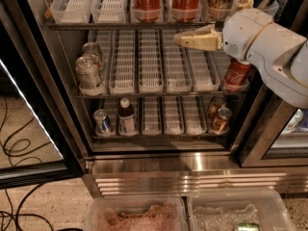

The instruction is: Pick orange can from top shelf of fridge

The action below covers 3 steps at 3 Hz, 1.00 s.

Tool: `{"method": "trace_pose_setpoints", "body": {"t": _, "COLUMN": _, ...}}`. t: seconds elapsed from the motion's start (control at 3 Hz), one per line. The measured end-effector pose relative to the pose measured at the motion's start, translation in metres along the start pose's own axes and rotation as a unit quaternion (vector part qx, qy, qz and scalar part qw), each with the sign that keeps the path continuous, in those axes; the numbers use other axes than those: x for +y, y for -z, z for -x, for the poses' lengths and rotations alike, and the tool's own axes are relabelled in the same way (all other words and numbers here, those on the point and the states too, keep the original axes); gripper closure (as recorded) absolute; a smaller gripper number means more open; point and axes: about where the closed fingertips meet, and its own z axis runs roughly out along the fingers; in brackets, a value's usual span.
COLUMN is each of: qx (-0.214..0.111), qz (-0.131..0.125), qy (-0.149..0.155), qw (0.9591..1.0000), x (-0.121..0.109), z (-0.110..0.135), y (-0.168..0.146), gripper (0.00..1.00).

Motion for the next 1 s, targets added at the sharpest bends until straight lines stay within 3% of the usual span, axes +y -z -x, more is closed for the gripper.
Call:
{"method": "trace_pose_setpoints", "body": {"t": 0.67, "qx": -0.004, "qz": -0.003, "qy": -0.005, "qw": 1.0000, "x": 0.0017, "z": 0.0007, "y": -0.0026, "gripper": 0.00}}
{"method": "trace_pose_setpoints", "body": {"t": 1.0, "qx": -0.011, "qz": -0.022, "qy": -0.009, "qw": 0.9996, "x": -0.0076, "z": 0.0010, "y": -0.0018, "gripper": 0.00}}
